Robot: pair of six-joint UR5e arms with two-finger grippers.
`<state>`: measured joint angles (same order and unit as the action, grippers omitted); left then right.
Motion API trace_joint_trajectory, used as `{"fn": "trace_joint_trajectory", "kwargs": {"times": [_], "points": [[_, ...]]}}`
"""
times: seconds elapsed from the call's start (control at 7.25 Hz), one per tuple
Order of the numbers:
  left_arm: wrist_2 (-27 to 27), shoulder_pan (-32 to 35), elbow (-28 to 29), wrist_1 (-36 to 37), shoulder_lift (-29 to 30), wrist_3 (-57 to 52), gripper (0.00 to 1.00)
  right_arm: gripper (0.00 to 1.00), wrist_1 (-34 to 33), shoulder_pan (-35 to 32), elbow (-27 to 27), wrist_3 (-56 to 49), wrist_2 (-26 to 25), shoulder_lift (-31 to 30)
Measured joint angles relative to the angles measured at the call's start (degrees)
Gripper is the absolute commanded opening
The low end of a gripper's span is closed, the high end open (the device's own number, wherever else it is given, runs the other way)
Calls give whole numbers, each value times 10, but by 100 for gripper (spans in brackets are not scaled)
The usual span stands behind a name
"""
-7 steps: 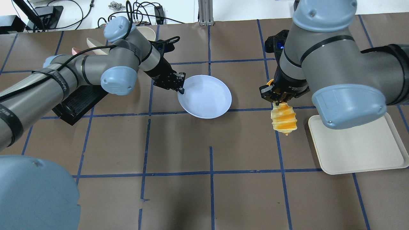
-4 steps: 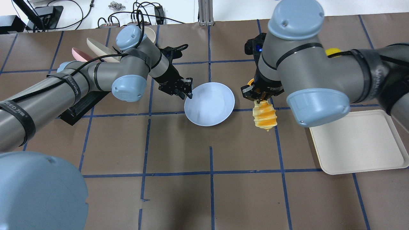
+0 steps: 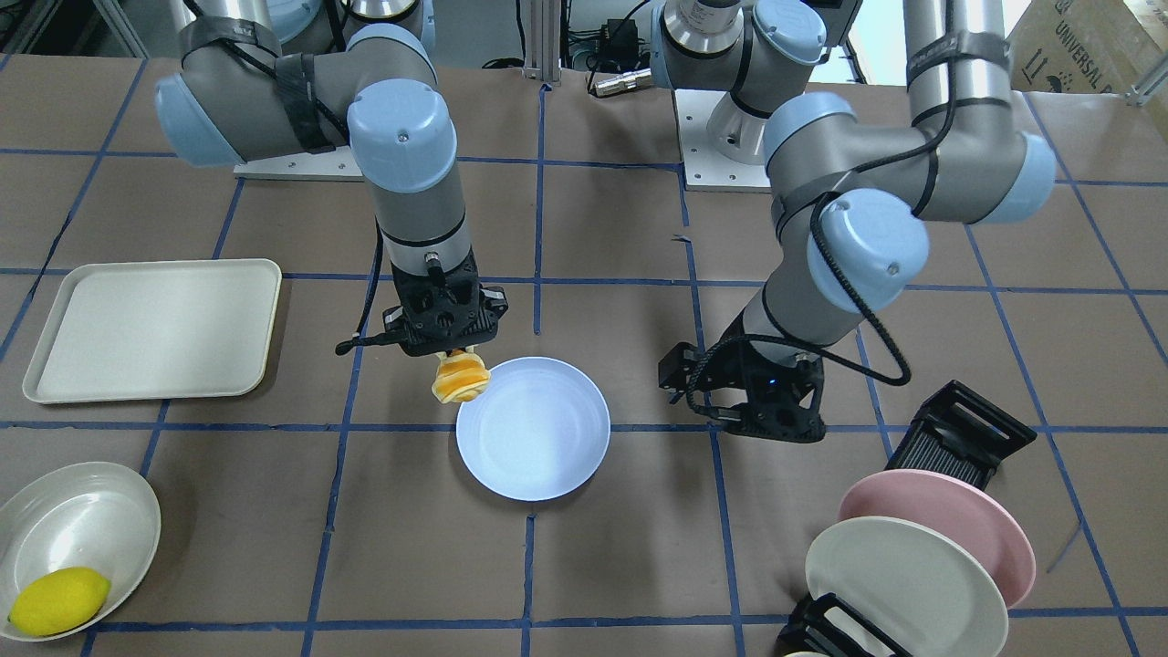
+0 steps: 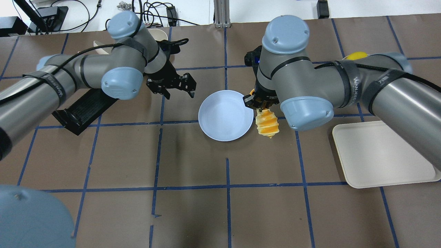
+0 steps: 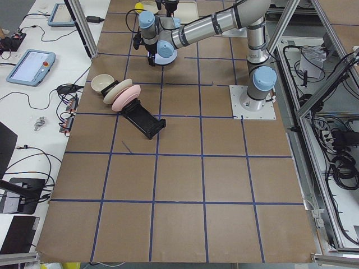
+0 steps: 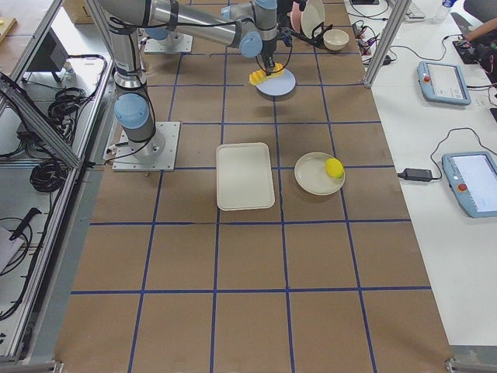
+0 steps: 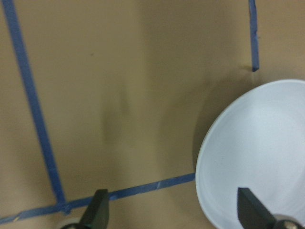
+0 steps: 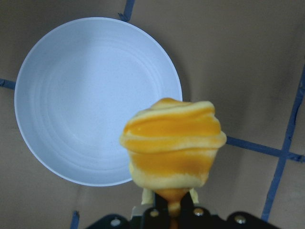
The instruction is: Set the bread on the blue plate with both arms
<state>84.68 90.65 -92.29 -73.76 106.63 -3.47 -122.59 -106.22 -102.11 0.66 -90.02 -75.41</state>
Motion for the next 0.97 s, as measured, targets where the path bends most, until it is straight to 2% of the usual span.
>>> {"fn": "trace_joint_trajectory", "kwargs": {"times": [0.28, 0.41, 0.69, 0.97], "points": [[85, -6, 51, -117, -55, 0, 100, 4, -8, -22, 53, 1, 1, 63], [111, -5, 80, -170, -74, 0, 100, 4, -9, -38, 84, 1, 1, 94], [119, -3, 116, -237, -112, -2, 100, 4, -9, -64, 129, 0, 0, 145], [74, -3, 102, -255, -153, -5, 100, 5, -4, -66, 136, -17, 0, 165]]}}
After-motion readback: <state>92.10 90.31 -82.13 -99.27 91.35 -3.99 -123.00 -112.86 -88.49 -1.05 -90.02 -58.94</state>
